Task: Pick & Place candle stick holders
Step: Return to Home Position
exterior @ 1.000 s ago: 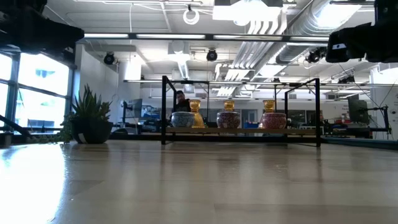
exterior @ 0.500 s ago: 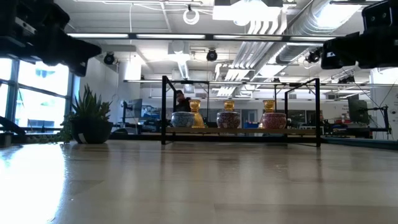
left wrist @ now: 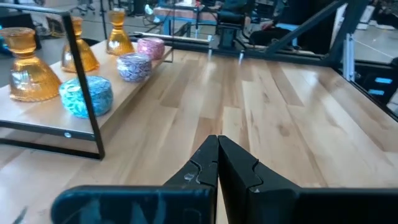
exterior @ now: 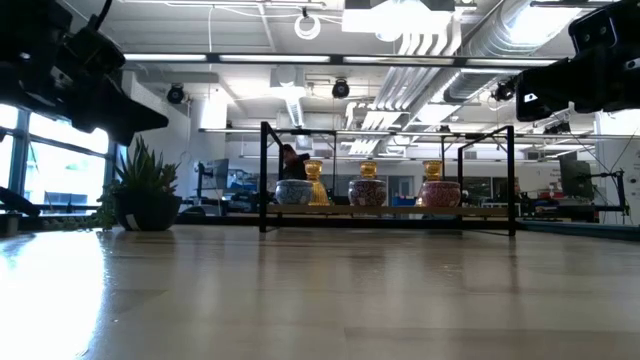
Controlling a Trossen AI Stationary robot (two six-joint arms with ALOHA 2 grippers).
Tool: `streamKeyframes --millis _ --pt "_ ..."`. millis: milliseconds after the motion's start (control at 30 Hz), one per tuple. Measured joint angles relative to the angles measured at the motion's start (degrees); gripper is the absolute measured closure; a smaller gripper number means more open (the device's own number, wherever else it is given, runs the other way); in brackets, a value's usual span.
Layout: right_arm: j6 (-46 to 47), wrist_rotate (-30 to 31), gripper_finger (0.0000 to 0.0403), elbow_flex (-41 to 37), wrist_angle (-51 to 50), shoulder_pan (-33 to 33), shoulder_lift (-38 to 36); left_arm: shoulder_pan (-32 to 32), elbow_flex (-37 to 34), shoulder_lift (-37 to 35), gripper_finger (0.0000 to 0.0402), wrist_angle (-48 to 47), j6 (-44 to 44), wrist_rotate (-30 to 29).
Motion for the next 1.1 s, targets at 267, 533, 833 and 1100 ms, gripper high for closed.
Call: streamKeyframes --millis 267,533,833,1100 --pt "0.0 0.02 0.0402 0.0 0.23 0.0 0.0 -0.02 0.0 -0.02 0.0401 -0.13 0.21 0.62" --pt "0.0 0.02 0.0402 0.0 0.32 0.0 0.0 -0.02 -0.01 -0.02 0.04 -0.12 0.21 0.6" --pt "0.0 0.02 0.0402 -0.02 0.39 0.0 0.0 -0.02 0.0 -0.02 0.04 -0.08 0.18 0.57" --pt "0.01 0.01 0.0402 -0.02 0.43 0.0 0.0 -0.02 0.0 -0.02 0.04 -0.08 0.18 0.55"
